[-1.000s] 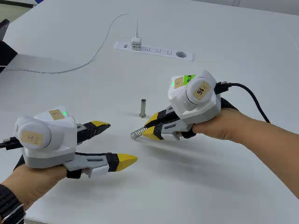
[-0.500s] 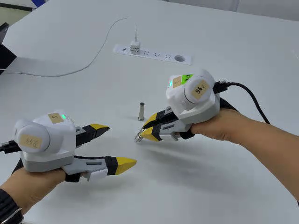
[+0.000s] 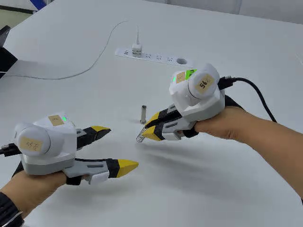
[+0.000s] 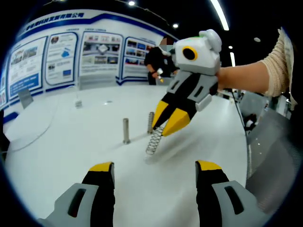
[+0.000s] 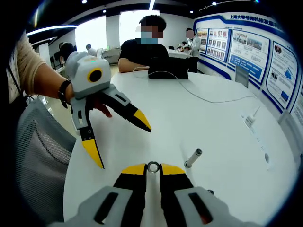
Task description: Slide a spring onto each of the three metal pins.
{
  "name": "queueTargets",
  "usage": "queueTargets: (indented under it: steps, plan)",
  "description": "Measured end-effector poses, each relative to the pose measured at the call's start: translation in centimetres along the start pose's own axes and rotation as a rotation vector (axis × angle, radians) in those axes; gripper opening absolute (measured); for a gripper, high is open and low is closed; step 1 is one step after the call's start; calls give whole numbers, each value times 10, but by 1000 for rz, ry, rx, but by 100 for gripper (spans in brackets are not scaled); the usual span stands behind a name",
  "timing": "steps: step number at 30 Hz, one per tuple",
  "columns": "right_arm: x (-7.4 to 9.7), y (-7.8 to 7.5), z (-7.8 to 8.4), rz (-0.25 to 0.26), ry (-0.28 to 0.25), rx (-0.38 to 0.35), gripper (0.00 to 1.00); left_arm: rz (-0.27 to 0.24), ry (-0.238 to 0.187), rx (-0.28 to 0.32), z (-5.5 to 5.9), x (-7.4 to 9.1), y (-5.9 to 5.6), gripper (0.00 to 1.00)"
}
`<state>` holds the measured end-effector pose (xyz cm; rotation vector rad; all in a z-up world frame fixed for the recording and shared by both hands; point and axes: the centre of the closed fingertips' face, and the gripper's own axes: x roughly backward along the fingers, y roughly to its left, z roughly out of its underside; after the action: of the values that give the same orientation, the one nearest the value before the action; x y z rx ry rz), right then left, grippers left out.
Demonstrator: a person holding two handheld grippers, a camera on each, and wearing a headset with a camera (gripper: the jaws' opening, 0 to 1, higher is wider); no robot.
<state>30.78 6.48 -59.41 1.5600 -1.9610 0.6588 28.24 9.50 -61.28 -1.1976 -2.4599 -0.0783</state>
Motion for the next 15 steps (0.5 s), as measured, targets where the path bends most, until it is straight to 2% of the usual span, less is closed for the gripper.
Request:
queueTargets:
  steps: [15]
  plan:
    - [19,-4,-21,12,-3,1,12,-1,-9,0,-2,0,0,71]
